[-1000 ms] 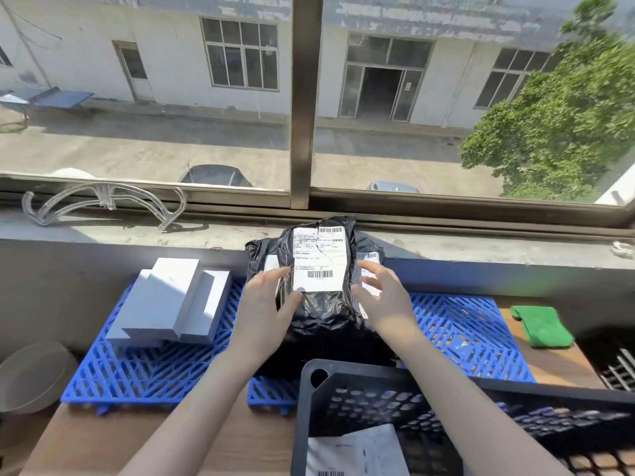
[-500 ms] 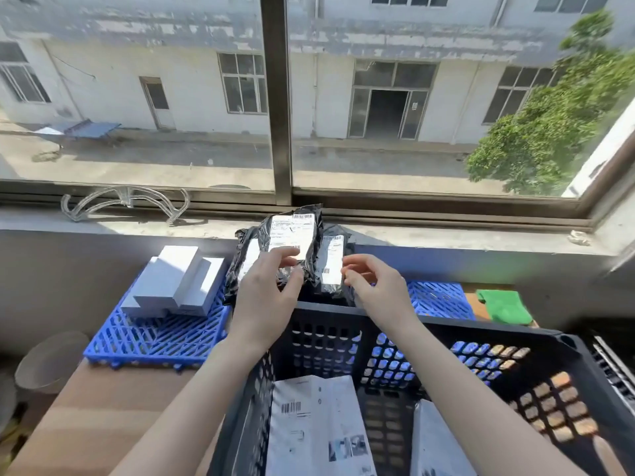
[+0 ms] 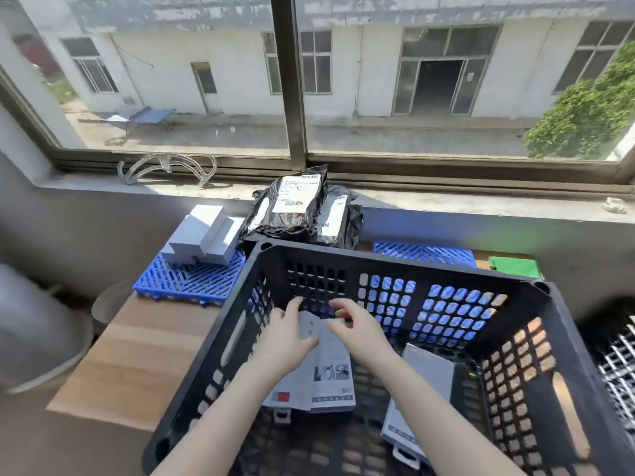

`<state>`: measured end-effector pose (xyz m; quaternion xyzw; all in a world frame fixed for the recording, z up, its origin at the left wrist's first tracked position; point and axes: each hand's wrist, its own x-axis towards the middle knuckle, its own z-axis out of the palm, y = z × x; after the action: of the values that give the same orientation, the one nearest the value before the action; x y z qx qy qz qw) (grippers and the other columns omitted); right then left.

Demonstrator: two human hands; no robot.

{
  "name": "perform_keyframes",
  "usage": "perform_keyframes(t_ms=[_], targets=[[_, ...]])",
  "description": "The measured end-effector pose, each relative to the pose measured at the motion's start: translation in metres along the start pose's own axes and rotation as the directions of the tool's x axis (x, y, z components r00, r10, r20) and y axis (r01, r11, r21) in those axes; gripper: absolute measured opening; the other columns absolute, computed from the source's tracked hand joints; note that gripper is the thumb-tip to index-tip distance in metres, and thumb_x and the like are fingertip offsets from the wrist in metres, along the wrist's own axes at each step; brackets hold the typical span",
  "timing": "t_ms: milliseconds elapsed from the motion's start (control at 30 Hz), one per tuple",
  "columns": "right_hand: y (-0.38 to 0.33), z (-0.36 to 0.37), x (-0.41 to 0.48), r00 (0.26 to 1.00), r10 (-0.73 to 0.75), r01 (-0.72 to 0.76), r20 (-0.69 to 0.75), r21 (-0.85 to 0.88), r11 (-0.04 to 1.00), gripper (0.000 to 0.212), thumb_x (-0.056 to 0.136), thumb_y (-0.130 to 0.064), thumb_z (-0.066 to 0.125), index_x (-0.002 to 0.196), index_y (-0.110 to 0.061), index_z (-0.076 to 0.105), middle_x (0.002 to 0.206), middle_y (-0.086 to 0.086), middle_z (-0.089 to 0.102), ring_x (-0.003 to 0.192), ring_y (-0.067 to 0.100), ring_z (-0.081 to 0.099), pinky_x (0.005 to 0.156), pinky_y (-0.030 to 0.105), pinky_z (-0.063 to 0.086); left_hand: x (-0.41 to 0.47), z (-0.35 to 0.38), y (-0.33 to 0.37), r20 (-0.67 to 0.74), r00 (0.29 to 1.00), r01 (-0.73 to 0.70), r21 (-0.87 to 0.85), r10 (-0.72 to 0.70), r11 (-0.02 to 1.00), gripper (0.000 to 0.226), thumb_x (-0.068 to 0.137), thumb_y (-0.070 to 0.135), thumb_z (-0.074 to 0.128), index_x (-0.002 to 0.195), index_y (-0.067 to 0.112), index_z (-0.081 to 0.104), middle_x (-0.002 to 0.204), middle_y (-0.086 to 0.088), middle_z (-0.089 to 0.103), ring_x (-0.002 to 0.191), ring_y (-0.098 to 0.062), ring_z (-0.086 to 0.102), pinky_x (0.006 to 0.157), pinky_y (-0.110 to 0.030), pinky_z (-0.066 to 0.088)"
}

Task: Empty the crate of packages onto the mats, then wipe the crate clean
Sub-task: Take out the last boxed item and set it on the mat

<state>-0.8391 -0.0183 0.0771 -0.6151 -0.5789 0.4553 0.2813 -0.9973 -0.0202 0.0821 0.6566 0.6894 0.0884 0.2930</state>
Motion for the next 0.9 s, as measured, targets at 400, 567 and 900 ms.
perform_keyframes(t_ms=[400, 567, 900], targets=[[0.056, 0.045, 0.019, 0.943, 0.281, -0.287, 0.176, 0.007, 0.958, 0.06, 0.093, -0.021, 0.051, 0.148, -0.031, 0.029, 0.129, 0.005, 0.048, 0.07, 0.005, 0.053, 0.053, 0.014, 0.041, 0.026, 0.05, -0.025, 0.217, 0.964, 0.123, 0.151, -0.154, 0.981, 0.099, 0.089, 0.02, 0.062, 0.152, 0.037, -0.012, 0.134, -0.02, 0.038, 0.087, -0.026, 0.062, 0.073, -0.032, 0.051], [0.06, 0.061, 0.03, 0.927, 0.32, -0.332, 0.194, 0.035, 0.943, 0.066, 0.089, -0.02, 0.054, 0.15, -0.027, 0.027, 0.137, 0.006, 0.048, 0.114, 0.019, 0.054, 0.089, 0.027, 0.049, 0.028, 0.051, -0.025, 0.178, 0.972, 0.139, 0.08, -0.151, 0.987, 0.087, 0.086, 0.013, 0.054, 0.152, 0.038, 0.003, 0.127, -0.017, 0.043, 0.065, -0.015, 0.052, 0.051, -0.024, 0.037], [0.044, 0.042, 0.021, 0.902, 0.363, -0.424, 0.235, 0.313, 0.85, 0.059, 0.087, -0.005, 0.053, 0.143, -0.021, 0.042, 0.102, 0.003, 0.063, 0.078, 0.018, 0.062, 0.061, 0.029, 0.05, 0.018, 0.02, -0.006, 0.25, 0.961, 0.143, -0.09, -0.116, 0.986, 0.091, 0.079, 0.018, 0.061, 0.149, 0.016, 0.003, 0.112, -0.006, 0.062, 0.094, -0.021, 0.063, 0.083, -0.038, 0.054]])
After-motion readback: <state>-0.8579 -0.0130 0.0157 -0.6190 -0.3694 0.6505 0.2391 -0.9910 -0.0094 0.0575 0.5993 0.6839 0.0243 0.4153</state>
